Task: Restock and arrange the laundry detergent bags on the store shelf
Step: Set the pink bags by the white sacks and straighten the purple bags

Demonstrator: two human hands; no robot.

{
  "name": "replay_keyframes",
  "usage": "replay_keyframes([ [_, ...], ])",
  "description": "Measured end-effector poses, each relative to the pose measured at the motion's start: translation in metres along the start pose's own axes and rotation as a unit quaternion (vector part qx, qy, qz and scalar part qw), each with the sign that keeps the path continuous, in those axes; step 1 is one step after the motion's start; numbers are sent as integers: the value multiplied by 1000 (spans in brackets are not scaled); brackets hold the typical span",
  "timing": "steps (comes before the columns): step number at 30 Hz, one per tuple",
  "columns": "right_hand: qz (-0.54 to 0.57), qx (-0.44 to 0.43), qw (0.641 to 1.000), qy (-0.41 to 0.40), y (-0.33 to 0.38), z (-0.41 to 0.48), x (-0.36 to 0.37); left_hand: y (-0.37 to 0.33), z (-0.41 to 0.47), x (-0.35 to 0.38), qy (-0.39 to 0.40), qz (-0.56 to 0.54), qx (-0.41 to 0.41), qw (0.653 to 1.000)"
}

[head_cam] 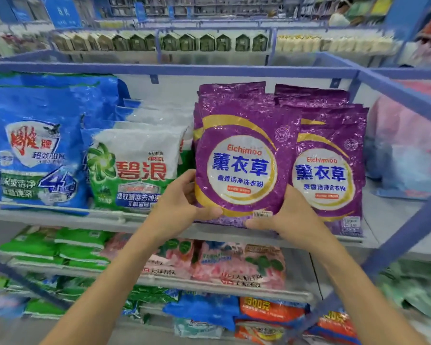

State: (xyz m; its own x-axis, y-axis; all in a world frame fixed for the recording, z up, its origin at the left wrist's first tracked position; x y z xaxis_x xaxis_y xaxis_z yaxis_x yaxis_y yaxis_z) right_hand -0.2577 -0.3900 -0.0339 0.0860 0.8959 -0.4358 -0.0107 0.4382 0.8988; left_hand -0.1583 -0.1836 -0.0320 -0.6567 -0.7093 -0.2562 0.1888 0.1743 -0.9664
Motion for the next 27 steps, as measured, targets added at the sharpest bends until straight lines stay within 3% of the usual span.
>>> replay_keyframes([
  [7,2,32,997,-72,-1,17,4,8,20,-8,5,16,48,999],
  [14,-21,46,988,-144,2,7,16,18,11,-4,-48,34,86,995],
  [19,-33,93,985,-141,1,-8,23,13,-3,-1,-86,101,77,988],
  [27,-64,114,977,-167,-3,-7,27,17,-4,6,-68,163,24,984],
])
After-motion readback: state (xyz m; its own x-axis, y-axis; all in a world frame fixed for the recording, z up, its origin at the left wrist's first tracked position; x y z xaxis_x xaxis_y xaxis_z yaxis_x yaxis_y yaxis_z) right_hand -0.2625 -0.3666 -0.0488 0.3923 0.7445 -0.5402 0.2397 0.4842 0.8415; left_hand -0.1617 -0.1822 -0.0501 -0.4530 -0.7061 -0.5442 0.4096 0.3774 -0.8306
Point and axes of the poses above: each hand's wrist, its own z-axis towards the middle knuckle, its own x-axis out of the palm, y = z × x, the point moved 3 cm from there along z, towards the middle knuckle, and after that the axes turned 9 degrees about y, right-handed, at the moved point
